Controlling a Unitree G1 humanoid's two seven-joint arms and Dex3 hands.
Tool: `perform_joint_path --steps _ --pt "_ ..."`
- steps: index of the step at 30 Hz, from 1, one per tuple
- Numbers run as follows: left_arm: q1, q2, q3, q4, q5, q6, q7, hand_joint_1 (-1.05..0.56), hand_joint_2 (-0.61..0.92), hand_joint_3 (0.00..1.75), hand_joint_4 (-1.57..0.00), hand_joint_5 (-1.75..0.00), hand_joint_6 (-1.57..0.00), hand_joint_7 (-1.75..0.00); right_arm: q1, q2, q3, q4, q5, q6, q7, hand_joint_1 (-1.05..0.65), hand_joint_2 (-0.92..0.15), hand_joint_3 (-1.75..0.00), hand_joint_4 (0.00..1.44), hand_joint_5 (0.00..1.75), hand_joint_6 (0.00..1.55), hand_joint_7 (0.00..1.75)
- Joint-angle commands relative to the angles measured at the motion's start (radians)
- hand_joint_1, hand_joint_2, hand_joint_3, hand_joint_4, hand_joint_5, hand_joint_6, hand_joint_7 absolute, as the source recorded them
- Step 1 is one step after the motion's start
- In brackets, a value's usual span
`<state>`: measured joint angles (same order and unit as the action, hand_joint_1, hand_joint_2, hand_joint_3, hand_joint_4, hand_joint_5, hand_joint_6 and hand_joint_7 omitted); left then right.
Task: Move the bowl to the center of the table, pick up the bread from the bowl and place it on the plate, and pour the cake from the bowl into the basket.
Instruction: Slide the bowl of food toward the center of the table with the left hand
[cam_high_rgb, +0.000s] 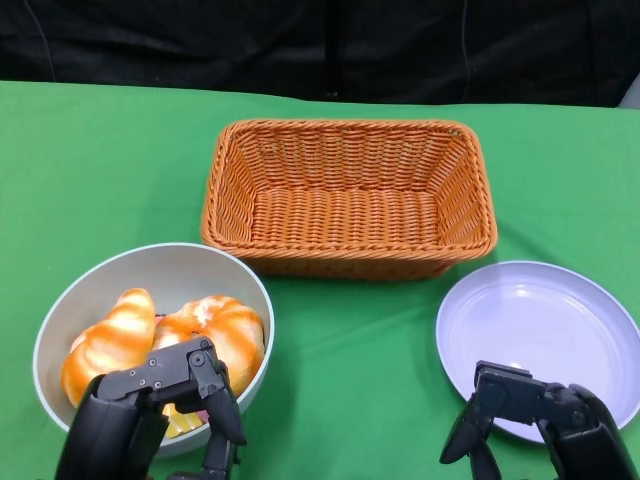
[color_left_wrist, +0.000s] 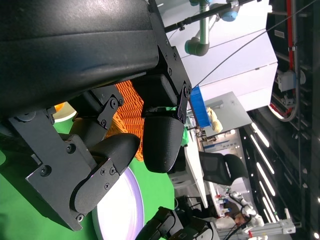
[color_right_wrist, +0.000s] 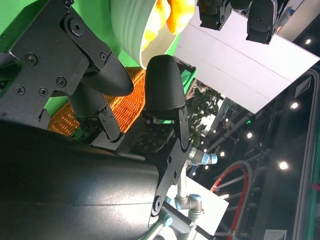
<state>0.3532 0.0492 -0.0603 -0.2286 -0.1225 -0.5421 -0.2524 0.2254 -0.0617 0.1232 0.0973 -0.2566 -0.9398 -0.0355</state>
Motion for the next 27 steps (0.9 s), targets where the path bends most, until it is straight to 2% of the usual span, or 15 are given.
perform_joint_path --steps 1,9,14,15,17,22,25,27 --pt "-0.001 0.006 0.007 0.002 -0.009 0.005 0.007 -0.11 0.21 1.67 -0.99 -1.67 -0.90 -1.50 -0.004 -0.006 -0.002 0.005 0.011 0.005 -0.002 -0.09 -0.15 -1.75 0.83 1.70 0.85 1.33" --pt "-0.001 0.010 0.012 0.002 -0.013 -0.003 0.004 -0.10 0.24 1.62 -0.97 -1.67 -0.89 -1.49 0.003 -0.005 -0.005 -0.004 0.003 0.007 -0.005 -0.09 -0.15 -1.75 0.83 1.70 0.85 1.33" --pt "-0.026 0.020 0.038 0.018 -0.019 -0.042 -0.001 -0.10 0.35 1.41 -0.90 -1.58 -0.84 -1.32 0.006 -0.002 -0.003 -0.013 -0.001 0.015 -0.006 -0.09 -0.15 -1.75 0.83 1.69 0.86 1.33" --pt "-0.030 0.022 0.042 0.018 -0.023 -0.042 -0.003 -0.13 0.38 1.30 -0.85 -1.52 -0.82 -1.21 0.006 -0.002 -0.003 -0.013 -0.001 0.014 -0.007 -0.09 -0.16 -1.75 0.83 1.69 0.85 1.33" --pt "-0.036 0.025 0.050 0.018 -0.023 -0.045 0.000 -0.16 0.41 1.22 -0.82 -1.47 -0.81 -1.13 0.005 -0.002 -0.003 -0.011 0.002 0.014 -0.006 -0.09 -0.16 -1.75 0.83 1.69 0.85 1.33" --pt "-0.066 0.028 0.092 0.031 0.003 -0.081 0.020 -0.26 0.55 0.92 -0.71 -1.42 -0.70 -1.10 0.004 0.000 -0.004 -0.012 -0.006 0.017 -0.008 -0.09 -0.16 -1.75 0.83 1.70 0.85 1.33" --pt "-0.078 0.037 0.122 0.016 0.006 -0.070 0.026 -0.29 0.57 0.85 -0.70 -1.33 -0.67 -1.05 0.005 0.002 -0.001 -0.018 -0.011 0.025 -0.008 -0.09 -0.16 -1.75 0.83 1.69 0.85 1.33" --pt "-0.082 0.045 0.146 0.000 0.014 -0.056 0.036 -0.34 0.57 0.84 -0.70 -1.23 -0.66 -0.93 0.001 0.003 0.001 -0.012 -0.009 0.019 -0.009 -0.09 -0.16 -1.75 0.82 1.69 0.85 1.33"
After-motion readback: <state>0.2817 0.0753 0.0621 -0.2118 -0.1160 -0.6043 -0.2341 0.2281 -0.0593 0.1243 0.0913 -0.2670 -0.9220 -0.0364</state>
